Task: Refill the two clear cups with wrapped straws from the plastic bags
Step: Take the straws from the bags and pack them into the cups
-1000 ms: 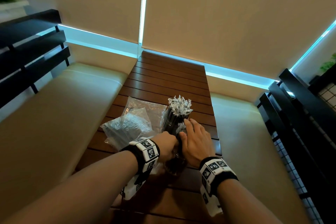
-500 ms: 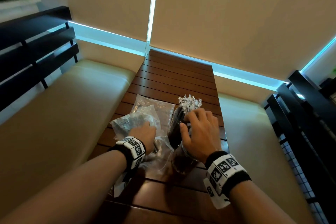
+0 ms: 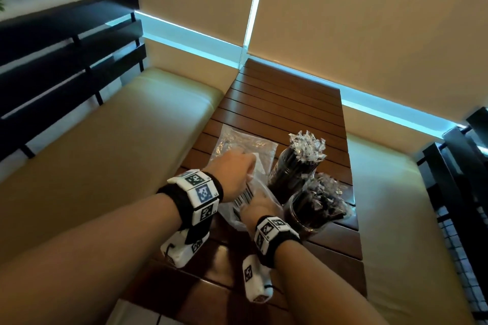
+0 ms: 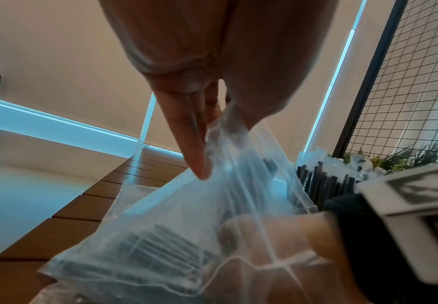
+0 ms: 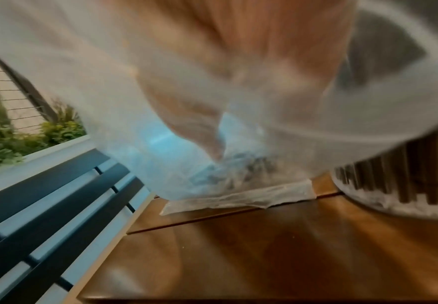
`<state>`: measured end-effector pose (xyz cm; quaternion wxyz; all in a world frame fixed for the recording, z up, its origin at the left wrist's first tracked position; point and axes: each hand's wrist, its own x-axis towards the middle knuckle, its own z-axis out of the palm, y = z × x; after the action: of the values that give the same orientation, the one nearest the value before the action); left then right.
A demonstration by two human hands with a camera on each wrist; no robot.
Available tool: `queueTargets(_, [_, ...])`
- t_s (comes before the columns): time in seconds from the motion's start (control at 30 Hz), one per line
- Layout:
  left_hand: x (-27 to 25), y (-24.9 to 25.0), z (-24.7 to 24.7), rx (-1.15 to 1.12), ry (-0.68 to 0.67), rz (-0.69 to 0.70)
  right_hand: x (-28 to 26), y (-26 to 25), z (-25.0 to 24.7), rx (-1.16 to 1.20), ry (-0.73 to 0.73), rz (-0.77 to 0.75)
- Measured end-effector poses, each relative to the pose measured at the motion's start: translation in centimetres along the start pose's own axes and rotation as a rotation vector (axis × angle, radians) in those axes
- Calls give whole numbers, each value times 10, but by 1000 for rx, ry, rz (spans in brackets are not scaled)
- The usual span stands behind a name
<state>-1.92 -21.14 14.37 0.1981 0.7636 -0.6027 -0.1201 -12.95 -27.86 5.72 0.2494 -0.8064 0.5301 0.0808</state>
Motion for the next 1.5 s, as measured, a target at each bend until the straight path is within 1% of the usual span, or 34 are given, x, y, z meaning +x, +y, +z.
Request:
queueTargets(0.07, [-7,2,-3,-16,-28,25,10,0,7,5,-47,32])
queueTargets(0.2, [-13,3,-8,-38,-23,48,16,-10,16,-57,-155,18])
queueTargets(0.3, [-16,-4,-12,-36,-11,41,17,-14,17,-104,-150,-9])
queueTargets(0.43, [-19,-10,-12,-55,16,39,12,-18,9,-195,-191,8])
queueTargets(0.5, [-19,-11,-12,-56,23,46,11,-18,5,-221,-180,3])
queueTargets(0.63, [-16,-12,-10,-55,38,50,2,-15,0,-243,-101,22])
queueTargets(0.73, [-13,-14,-8,-49,42,44,-2,-21,-9,-277,-86,30])
queueTargets(0.8, [-10,-14,-5,-44,36,26,-8,-24,-19,-297,-76,-4])
queueTargets(0.93, [4,-12,1,-90,62,-55,-22,-22,-45,-345,-23,-158])
queueTargets(1.07, [20,0,5,-94,44,-132,-49,-10,-85,-373,-29,-203])
queueTargets(1.2, [32,9,11,-63,21,-178,-85,19,-136,-450,-54,-217])
queueTargets(1.27, [35,10,16,-20,-17,-213,-106,36,-159,-408,-73,-227])
queueTargets(1.37, [33,13,24,48,-130,-254,-137,53,-188,-280,-35,-241])
queueTargets(1.43, [28,18,26,71,-207,-241,-147,58,-199,-199,34,-257])
queueTargets(1.5, [23,34,20,91,-257,-181,-143,56,-199,-107,171,-283])
